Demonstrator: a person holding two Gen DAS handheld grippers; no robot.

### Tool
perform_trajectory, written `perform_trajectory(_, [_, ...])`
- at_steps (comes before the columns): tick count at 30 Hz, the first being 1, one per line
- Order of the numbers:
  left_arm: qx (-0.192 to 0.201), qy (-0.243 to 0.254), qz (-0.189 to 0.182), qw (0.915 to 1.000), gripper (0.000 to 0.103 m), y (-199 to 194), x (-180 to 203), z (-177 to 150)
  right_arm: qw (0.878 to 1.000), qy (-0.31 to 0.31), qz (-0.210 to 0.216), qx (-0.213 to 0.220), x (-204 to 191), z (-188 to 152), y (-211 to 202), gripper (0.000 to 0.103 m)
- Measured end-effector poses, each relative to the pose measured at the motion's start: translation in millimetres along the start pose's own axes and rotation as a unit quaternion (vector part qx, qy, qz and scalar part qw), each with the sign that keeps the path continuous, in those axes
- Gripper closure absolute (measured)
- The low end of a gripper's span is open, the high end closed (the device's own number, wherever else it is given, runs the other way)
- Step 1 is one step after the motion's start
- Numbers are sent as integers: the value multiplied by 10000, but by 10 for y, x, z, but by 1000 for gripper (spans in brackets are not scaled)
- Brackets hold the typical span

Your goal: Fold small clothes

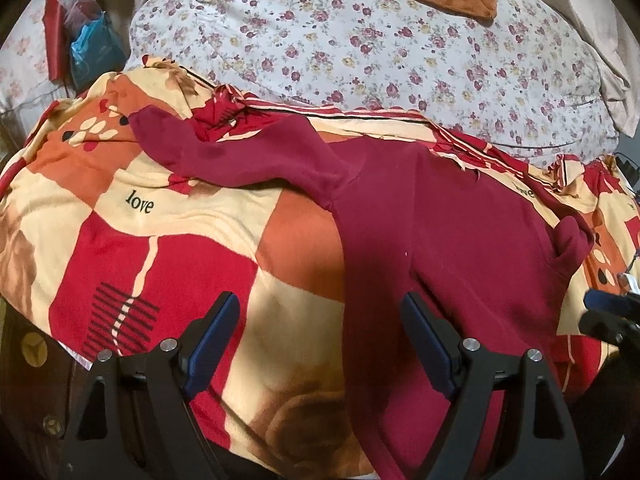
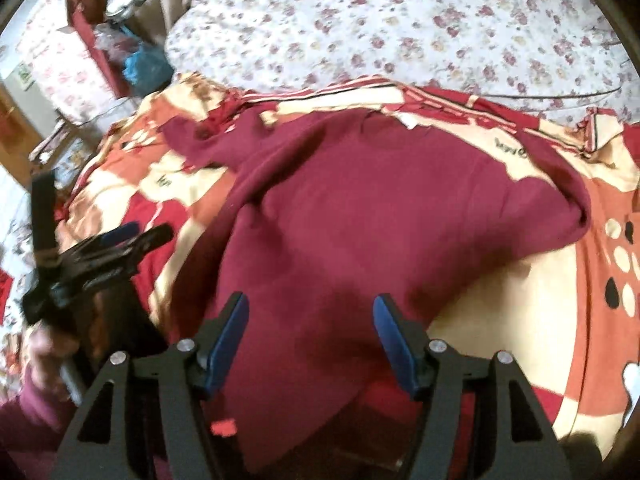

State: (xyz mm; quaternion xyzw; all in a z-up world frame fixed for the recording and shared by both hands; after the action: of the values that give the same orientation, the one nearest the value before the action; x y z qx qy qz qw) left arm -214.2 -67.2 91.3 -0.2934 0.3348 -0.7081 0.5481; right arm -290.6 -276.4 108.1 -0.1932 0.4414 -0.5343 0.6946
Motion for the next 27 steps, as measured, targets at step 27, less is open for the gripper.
perform_trajectory(27, [61,-142,-45,9999,38,283,99,369,9931,235,-1099,329,-61,608,633,25])
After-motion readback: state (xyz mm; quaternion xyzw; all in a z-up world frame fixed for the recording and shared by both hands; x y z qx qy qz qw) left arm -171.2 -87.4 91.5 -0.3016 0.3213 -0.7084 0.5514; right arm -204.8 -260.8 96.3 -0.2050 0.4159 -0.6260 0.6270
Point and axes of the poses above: each gripper's, at about its wrist camera, not at the fingertips, and y roughly the way its jaws point, x to its right, z to its top, the point moved 1 cm from there along y, roughly the way its jaws point, and after that the axes turned 1 degree about z, right-handed, at the moved point
